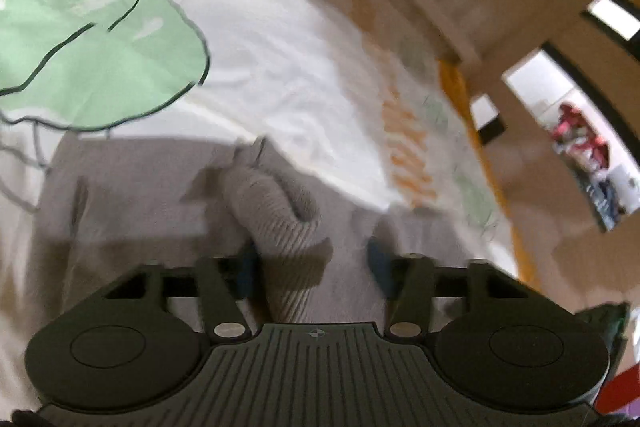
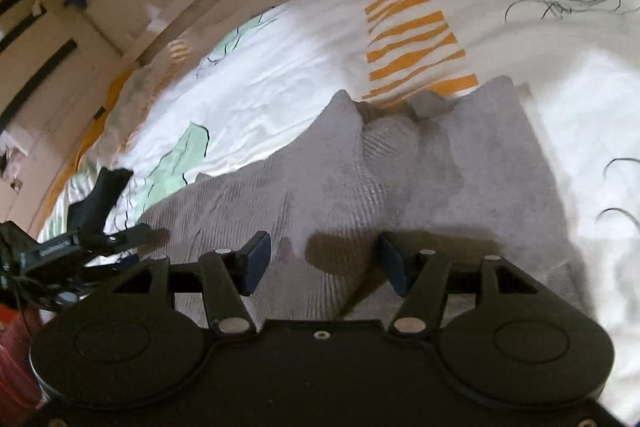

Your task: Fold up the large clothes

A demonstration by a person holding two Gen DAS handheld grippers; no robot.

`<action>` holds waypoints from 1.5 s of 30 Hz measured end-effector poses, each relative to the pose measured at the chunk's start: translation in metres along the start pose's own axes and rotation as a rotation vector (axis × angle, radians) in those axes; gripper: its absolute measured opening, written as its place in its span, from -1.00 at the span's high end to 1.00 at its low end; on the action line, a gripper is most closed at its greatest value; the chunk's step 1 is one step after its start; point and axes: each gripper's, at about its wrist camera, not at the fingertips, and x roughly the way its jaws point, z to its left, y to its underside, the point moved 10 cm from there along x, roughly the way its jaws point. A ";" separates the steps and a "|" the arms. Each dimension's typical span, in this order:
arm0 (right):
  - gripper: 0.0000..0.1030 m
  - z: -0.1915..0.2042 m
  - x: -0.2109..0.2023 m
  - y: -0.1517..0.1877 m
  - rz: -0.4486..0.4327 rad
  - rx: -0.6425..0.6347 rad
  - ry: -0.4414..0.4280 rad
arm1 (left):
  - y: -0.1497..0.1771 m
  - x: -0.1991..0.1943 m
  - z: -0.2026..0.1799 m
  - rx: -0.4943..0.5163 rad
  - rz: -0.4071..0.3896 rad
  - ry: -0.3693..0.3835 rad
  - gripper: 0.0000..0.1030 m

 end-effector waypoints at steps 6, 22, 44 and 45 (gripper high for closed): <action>0.77 0.032 -0.035 -0.024 -0.172 -0.149 -0.060 | -0.022 -0.030 -0.032 0.137 -0.183 0.107 0.83; 0.02 0.022 -0.061 0.025 -0.161 -0.264 0.093 | 0.003 -0.045 0.017 0.204 -0.006 -0.099 0.15; 0.76 0.080 -0.030 0.110 -0.009 -0.415 0.046 | -0.002 -0.010 -0.010 0.375 -0.048 -0.227 -0.28; 0.76 0.078 -0.030 0.113 -0.005 -0.396 0.040 | -0.002 -0.008 -0.013 0.399 -0.047 -0.235 -0.31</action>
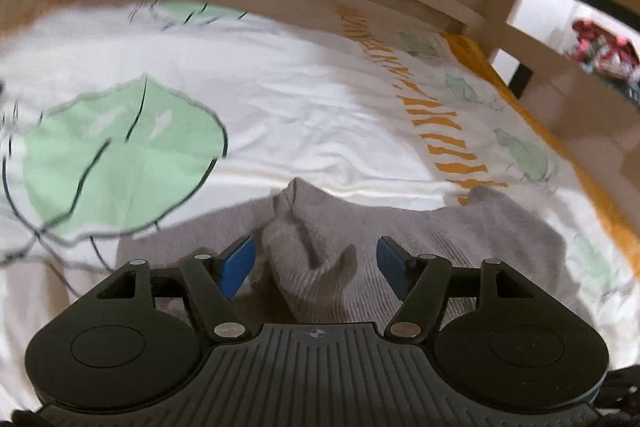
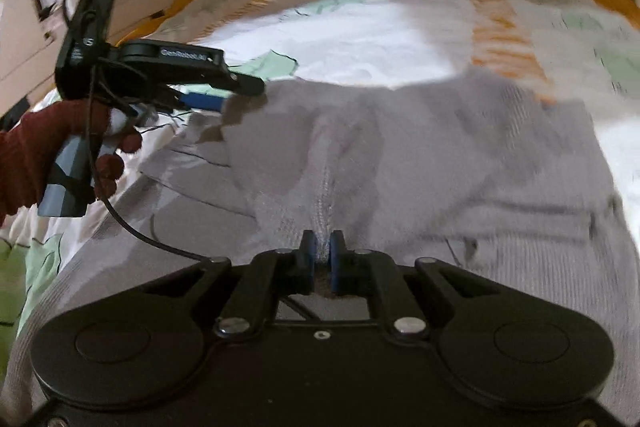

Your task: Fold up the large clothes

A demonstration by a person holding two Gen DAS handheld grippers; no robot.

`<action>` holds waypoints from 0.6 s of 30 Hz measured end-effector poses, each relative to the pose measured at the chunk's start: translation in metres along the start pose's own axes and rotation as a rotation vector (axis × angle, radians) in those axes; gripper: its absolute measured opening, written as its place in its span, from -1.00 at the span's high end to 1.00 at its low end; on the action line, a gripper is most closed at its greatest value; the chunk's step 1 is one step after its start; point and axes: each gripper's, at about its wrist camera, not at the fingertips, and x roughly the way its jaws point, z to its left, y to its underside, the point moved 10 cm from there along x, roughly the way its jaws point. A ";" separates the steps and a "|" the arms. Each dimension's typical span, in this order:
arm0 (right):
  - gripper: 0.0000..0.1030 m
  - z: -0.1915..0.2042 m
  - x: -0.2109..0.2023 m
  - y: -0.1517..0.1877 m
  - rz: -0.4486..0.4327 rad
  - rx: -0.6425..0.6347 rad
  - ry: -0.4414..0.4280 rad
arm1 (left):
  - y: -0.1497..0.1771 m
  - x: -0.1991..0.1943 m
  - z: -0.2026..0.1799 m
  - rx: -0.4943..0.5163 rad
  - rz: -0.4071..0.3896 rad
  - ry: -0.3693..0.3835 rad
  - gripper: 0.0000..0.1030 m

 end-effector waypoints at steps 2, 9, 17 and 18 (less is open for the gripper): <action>0.76 -0.003 0.002 0.003 0.003 0.031 -0.012 | 0.000 0.005 -0.004 0.021 0.020 0.001 -0.35; 0.76 -0.002 0.000 0.007 -0.001 0.041 -0.025 | 0.000 0.026 -0.008 -0.049 0.089 0.090 -0.35; 0.75 -0.001 -0.003 0.010 -0.015 0.068 -0.067 | -0.027 0.014 -0.002 -0.243 -0.023 0.302 0.14; 0.75 0.002 -0.005 0.009 -0.023 0.067 -0.085 | -0.027 0.015 0.003 -0.246 -0.026 0.274 0.14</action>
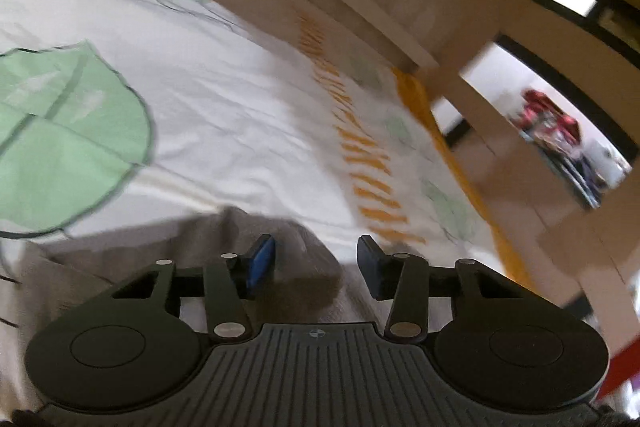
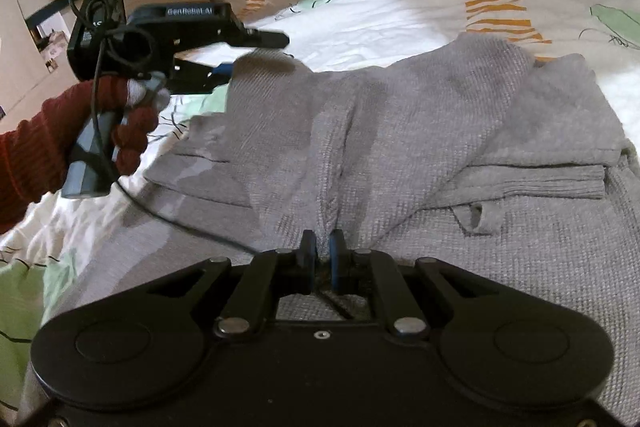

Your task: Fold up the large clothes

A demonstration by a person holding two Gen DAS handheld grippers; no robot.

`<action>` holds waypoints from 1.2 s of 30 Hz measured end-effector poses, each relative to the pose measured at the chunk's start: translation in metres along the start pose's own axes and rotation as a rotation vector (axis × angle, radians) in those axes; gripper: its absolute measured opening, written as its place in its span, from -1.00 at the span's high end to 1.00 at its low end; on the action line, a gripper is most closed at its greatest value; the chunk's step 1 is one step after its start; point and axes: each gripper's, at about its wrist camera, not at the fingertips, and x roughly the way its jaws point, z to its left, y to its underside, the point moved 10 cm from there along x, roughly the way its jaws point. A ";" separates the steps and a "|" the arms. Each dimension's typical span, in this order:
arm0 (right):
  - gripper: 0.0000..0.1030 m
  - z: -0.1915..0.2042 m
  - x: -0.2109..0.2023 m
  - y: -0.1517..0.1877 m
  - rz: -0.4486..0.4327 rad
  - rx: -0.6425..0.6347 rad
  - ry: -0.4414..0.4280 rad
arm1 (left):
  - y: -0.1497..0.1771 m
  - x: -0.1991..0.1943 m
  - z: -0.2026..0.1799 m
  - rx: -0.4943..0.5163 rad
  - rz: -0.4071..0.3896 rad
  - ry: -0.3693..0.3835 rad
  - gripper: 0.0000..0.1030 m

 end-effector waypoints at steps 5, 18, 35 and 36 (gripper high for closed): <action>0.64 0.014 0.006 0.008 0.037 -0.026 -0.038 | 0.019 0.010 0.049 0.036 0.095 -0.264 0.12; -0.07 0.006 -0.029 -0.043 -0.103 0.006 -0.071 | 0.036 -0.037 -0.031 0.171 0.010 -0.121 -0.14; 0.44 -0.057 0.016 -0.041 -0.027 0.026 0.181 | 0.095 -0.030 -0.010 0.377 0.146 -0.298 -0.14; 0.41 -0.058 0.015 -0.040 -0.028 0.031 0.175 | 0.095 -0.034 -0.012 0.366 0.142 -0.296 -0.14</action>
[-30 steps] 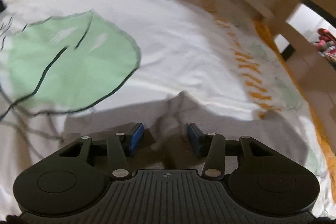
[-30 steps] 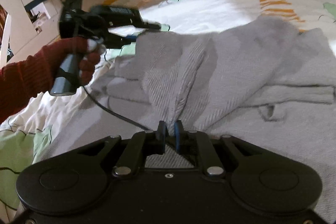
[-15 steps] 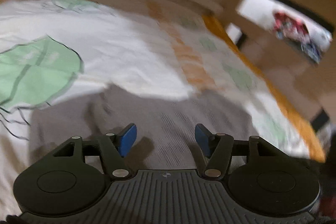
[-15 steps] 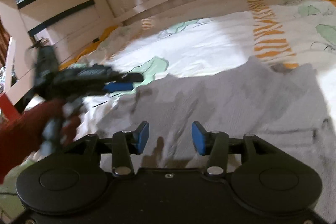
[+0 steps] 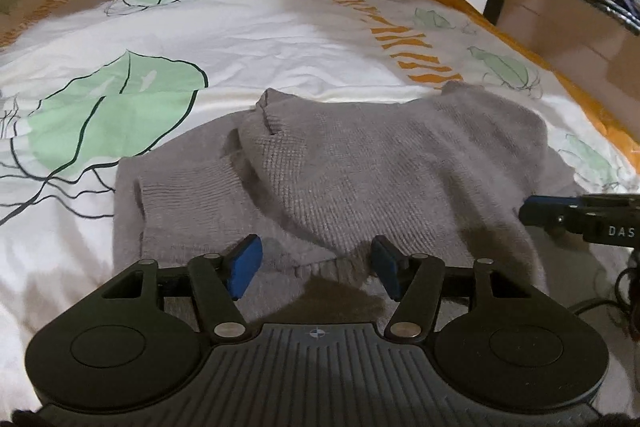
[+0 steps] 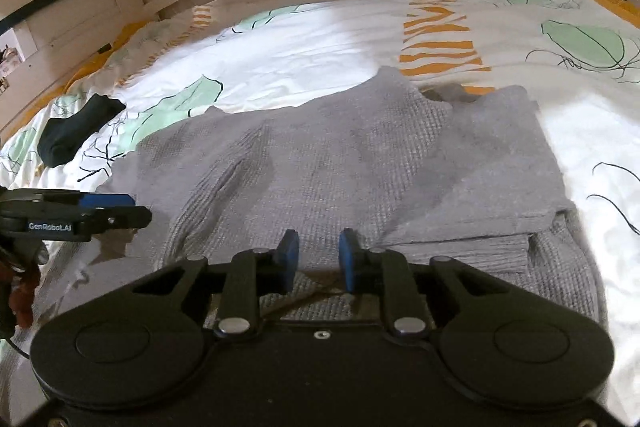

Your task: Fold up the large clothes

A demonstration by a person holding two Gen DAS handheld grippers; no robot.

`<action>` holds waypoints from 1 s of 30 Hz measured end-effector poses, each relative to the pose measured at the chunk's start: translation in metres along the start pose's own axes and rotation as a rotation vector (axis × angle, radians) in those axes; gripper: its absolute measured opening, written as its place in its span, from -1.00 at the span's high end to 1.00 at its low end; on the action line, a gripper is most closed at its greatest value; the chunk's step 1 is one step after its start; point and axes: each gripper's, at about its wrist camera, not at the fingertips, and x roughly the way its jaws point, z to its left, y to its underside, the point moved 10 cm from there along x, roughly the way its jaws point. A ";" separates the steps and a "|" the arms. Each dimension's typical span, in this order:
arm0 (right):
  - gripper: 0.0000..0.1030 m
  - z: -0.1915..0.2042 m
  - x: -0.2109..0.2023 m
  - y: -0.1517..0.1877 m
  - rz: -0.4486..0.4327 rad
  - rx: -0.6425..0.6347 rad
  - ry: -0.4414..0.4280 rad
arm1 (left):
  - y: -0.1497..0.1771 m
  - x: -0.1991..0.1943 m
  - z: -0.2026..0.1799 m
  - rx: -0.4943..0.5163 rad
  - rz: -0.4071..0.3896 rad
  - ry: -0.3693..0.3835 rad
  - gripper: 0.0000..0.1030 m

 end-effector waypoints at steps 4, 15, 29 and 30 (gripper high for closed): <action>-0.06 0.001 -0.023 -0.003 -0.020 0.051 -0.045 | 0.009 -0.031 0.000 -0.101 -0.022 0.054 -0.27; -0.51 -0.009 -0.119 0.015 -0.057 0.160 -0.054 | 0.049 -0.130 -0.009 -0.232 -0.078 0.081 -0.97; -0.78 -0.037 -0.191 0.089 0.036 0.296 0.008 | 0.146 -0.151 -0.029 -0.233 0.130 0.086 -0.98; -0.78 -0.039 -0.194 0.094 0.044 0.306 0.011 | 0.155 -0.149 -0.030 -0.214 0.161 0.076 -0.98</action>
